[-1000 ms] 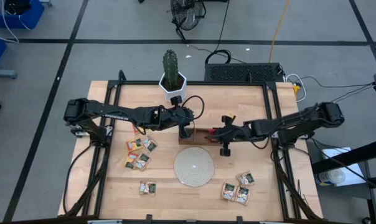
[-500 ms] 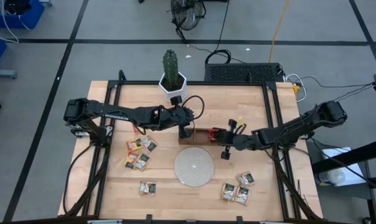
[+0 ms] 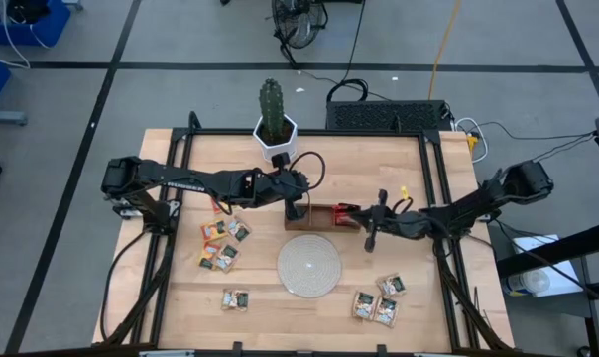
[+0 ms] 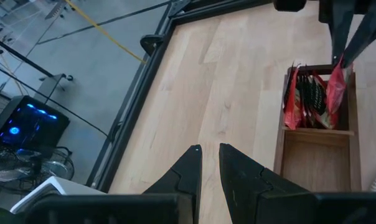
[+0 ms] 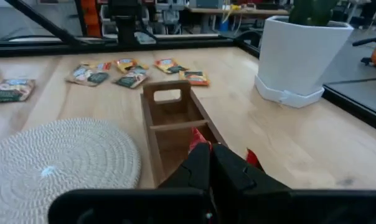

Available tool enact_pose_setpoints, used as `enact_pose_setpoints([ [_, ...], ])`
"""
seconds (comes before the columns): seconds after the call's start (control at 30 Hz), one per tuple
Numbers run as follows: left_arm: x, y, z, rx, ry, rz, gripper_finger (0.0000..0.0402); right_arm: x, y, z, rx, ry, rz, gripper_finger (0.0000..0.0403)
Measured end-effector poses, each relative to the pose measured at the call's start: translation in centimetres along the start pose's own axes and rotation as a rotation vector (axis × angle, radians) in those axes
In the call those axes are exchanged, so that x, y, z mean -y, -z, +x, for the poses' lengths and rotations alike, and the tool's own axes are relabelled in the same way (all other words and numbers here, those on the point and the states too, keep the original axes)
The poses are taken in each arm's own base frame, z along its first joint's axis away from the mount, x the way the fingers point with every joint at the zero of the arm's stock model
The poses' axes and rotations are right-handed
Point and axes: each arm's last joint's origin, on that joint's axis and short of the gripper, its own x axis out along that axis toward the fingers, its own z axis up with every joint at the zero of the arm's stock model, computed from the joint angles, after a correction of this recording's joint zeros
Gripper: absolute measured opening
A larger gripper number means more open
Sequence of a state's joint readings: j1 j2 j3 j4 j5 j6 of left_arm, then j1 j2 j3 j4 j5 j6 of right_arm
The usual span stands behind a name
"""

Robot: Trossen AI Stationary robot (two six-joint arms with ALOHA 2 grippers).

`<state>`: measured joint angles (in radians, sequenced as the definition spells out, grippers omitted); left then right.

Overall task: Pick & Place Tea
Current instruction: Put the red tea bag into the right section of the wooden organizer

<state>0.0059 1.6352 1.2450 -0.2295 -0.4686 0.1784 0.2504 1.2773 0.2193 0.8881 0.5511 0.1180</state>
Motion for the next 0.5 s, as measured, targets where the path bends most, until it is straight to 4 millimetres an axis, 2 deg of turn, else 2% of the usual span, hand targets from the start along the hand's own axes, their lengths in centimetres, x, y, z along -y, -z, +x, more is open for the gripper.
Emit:
enact_pose_setpoints([
  [0.13,0.0,-0.02,0.0,0.002,0.0,-0.002,0.0062,0.42,0.7,-0.2,-0.003,0.01,0.001,0.0],
  [0.5,-0.05,-0.27,0.0,0.026,-0.005,-0.014,0.0063,0.32,0.92,0.4,0.031,0.015,-0.009,0.0],
])
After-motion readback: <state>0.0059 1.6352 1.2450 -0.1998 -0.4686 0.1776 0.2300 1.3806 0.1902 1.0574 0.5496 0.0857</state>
